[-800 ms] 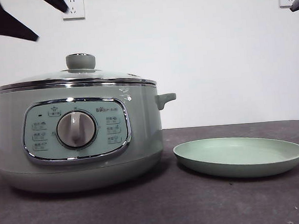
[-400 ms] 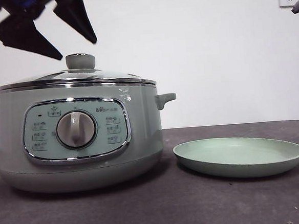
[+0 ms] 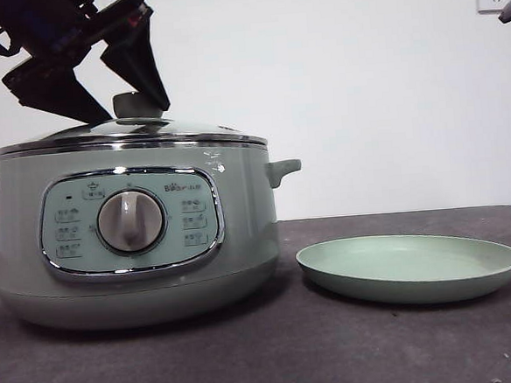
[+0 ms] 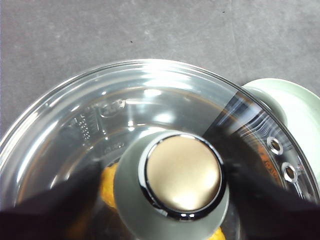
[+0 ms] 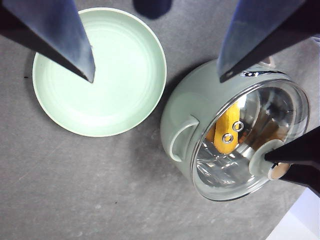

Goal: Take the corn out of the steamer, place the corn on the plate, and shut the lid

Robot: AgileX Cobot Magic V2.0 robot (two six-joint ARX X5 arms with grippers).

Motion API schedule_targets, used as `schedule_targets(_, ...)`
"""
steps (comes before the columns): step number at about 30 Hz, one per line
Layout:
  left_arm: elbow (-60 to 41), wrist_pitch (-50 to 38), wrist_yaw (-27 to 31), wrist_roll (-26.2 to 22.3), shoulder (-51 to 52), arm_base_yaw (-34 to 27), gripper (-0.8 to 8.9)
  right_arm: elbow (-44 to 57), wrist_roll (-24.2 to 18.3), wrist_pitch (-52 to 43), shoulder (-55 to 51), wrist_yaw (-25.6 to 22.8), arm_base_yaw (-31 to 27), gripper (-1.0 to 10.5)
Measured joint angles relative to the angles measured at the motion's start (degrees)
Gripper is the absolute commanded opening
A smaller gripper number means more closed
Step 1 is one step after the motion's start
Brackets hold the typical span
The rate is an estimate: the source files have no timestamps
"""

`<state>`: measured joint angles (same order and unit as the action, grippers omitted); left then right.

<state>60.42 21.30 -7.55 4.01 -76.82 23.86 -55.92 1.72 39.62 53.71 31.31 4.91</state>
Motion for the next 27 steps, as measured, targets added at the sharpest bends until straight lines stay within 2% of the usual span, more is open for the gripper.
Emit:
schedule_targets(4,0.15,-0.07,-0.46,-1.46,0.13,0.33,-0.15,0.00,0.00,0.00,0.00,0.00,0.00,4.1)
schedule_targets(15,0.09,-0.59,-0.48,-2.29,0.31,0.33,-0.12,0.00,0.07,-0.66,0.68,-0.02,1.55,4.1)
schedule_targets(20,-0.83,-1.27,-0.28,-2.29,3.04,0.33,-0.13,0.00,1.03,-3.04,3.28,-0.52,6.16,4.1)
schedule_targets(24,-0.87,-2.67,1.81,-2.29,9.62,0.31,-0.13,-0.87,2.38,-5.44,7.32,-4.15,12.02,4.1)
schedule_targets(27,-0.85,-2.82,5.62,-2.29,15.26,0.31,-0.13,-3.10,2.84,-6.27,11.56,-6.47,16.70,4.1)
